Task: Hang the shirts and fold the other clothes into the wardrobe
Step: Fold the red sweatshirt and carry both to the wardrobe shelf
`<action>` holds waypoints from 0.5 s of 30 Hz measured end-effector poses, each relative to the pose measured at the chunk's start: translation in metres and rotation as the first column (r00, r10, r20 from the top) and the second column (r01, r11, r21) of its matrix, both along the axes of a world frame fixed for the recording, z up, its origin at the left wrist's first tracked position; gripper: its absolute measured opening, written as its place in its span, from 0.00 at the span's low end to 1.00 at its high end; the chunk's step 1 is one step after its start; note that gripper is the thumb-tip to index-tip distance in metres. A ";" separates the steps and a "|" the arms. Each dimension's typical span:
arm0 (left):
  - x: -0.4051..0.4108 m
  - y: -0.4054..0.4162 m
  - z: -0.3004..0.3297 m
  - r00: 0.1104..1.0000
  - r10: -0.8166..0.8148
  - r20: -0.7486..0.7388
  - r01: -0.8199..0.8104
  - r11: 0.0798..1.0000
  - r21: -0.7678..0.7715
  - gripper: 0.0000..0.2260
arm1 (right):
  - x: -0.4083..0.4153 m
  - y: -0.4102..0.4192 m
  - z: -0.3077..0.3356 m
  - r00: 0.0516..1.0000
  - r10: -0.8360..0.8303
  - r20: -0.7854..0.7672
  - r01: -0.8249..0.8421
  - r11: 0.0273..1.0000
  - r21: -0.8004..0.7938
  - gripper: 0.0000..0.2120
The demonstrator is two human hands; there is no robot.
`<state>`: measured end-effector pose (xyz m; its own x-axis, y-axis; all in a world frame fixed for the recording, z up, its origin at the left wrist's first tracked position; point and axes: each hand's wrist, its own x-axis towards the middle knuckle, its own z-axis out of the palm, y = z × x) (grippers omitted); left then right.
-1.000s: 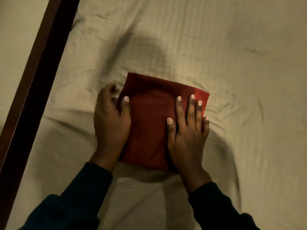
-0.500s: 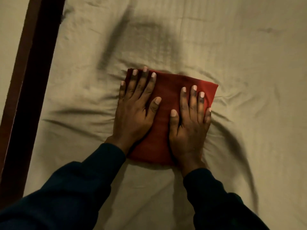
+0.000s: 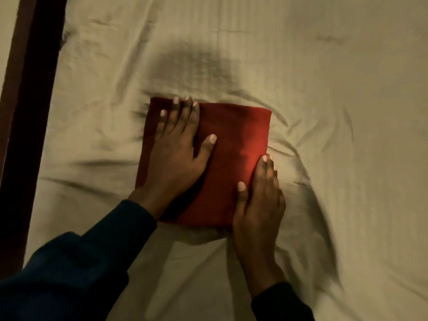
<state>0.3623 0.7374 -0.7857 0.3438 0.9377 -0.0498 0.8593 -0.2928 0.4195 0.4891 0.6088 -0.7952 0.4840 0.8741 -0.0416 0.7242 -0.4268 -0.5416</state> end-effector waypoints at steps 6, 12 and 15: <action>0.027 0.076 0.018 0.961 -0.276 -0.022 0.266 0.943 -0.202 0.24 | 0.025 0.000 0.023 0.657 -0.374 -0.655 0.296 0.926 -0.233 0.15; 0.051 0.048 0.059 0.960 0.049 -0.277 -0.071 0.995 -0.070 0.26 | 0.049 0.039 0.063 0.225 -0.250 -0.942 0.033 0.968 -0.249 0.21; 0.065 0.011 0.117 0.642 0.761 0.092 -0.555 0.545 -0.628 0.28 | 0.066 0.056 0.118 0.566 0.135 -0.814 -0.232 0.973 0.000 0.21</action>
<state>0.4271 0.7483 -0.6685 -0.2738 0.7548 -0.5960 0.4929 0.6423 0.5870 0.5556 0.6649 -0.6773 0.0383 0.9078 -0.4176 0.0798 -0.4194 -0.9043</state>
